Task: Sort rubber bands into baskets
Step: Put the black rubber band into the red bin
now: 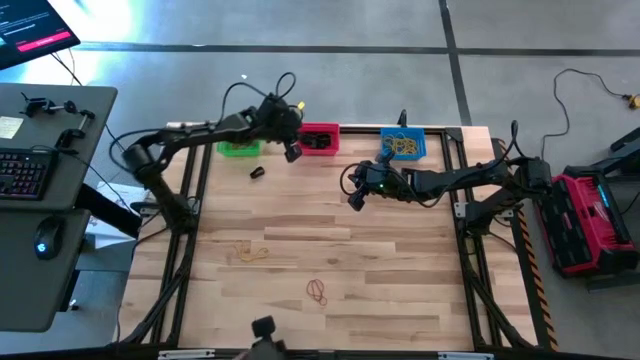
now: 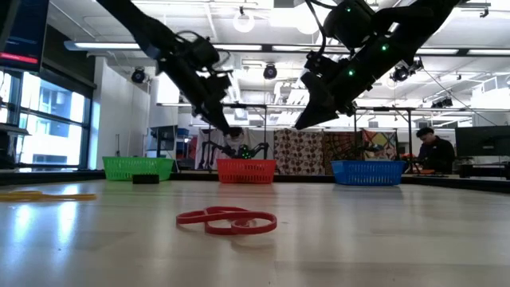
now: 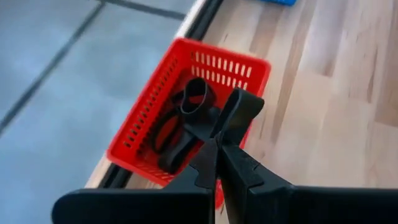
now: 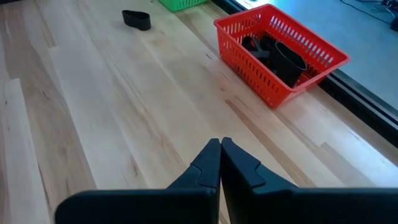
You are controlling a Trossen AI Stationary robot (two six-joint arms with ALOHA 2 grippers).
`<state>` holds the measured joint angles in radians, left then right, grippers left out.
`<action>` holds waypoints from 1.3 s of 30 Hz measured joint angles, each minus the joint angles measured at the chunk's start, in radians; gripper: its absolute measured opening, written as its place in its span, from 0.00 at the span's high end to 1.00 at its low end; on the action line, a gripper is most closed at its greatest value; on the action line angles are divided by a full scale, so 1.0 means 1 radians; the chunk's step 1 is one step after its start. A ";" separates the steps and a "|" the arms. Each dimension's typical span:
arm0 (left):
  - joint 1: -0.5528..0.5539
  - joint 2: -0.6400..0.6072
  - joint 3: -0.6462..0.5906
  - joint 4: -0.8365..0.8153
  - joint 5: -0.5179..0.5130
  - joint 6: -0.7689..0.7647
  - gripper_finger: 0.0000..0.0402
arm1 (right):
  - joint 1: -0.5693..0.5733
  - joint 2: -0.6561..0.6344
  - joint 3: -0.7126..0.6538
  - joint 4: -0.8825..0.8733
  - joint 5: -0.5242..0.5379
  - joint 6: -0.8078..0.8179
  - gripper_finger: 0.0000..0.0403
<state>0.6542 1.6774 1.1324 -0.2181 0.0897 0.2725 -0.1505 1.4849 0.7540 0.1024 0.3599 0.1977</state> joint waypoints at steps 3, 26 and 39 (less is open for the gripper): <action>0.021 0.074 0.069 -0.047 0.009 0.019 1.00 | 0.000 0.000 0.000 0.000 0.000 0.002 1.00; 0.054 0.295 0.305 -0.231 0.040 0.055 1.00 | -0.007 0.000 0.000 -0.013 0.000 -0.023 1.00; 0.042 0.335 0.358 -0.275 0.051 0.063 0.92 | -0.007 0.000 0.000 -0.015 0.000 -0.021 1.00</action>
<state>0.6965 2.0129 1.4906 -0.4927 0.1406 0.3354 -0.1574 1.4849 0.7540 0.0872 0.3601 0.1771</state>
